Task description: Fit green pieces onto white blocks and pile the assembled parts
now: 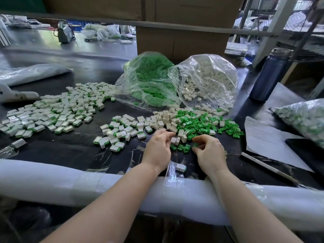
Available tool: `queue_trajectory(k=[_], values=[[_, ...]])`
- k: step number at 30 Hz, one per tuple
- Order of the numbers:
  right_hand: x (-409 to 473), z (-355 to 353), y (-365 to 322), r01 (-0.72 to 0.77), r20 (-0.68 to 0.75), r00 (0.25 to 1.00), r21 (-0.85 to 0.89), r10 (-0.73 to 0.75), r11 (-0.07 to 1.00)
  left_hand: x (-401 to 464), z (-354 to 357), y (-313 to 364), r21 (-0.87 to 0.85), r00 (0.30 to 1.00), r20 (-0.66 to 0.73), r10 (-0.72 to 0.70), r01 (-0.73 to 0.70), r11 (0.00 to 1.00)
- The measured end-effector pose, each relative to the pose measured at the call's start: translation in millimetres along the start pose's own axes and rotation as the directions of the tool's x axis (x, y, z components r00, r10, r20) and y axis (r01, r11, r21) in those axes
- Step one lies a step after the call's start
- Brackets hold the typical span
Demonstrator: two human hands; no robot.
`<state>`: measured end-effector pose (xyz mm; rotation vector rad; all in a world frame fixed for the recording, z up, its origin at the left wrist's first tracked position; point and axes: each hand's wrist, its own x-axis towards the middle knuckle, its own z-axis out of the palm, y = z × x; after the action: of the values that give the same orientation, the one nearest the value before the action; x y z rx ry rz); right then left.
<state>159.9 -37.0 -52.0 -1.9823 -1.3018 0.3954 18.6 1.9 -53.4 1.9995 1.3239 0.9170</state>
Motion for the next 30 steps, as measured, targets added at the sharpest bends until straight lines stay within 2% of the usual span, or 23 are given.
queue_trajectory(k=[7, 12, 16, 19, 23, 27, 30], values=[[2, -3, -2, 0.008, -0.002, 1.000, 0.033, -0.008, 0.999, 8, -1, 1, 0.035, 0.997, -0.007, -0.071, 0.071, 0.997], [6, -3, -9, 0.055, -0.004, 0.998, 0.136, -0.055, 0.989, 15, 2, -2, 0.303, 0.991, 0.039, -0.124, 0.107, 0.947], [8, 4, -16, 0.080, 0.008, 0.996, 0.229, -0.084, 0.970, 14, 6, -3, 0.354, 0.988, 0.038, -0.152, 0.129, 0.926], [6, 9, -14, 0.120, -0.028, 0.993, 0.281, -0.117, 0.952, 13, 4, -2, 0.251, 0.991, 0.002, -0.135, 0.130, 0.959], [4, 8, -9, 0.124, -0.067, 0.992, 0.369, -0.107, 0.921, 9, -1, -2, -0.037, 0.992, -0.048, -0.114, 0.113, 0.993], [3, 4, -6, 0.092, -0.061, 0.995, 0.413, -0.073, 0.906, 4, -5, -2, -0.191, 0.991, -0.059, -0.119, 0.106, 0.976], [2, 2, -4, 0.078, -0.060, 0.997, 0.450, -0.057, 0.890, 3, -8, -3, -0.247, 0.992, -0.057, -0.110, 0.093, 0.965]])
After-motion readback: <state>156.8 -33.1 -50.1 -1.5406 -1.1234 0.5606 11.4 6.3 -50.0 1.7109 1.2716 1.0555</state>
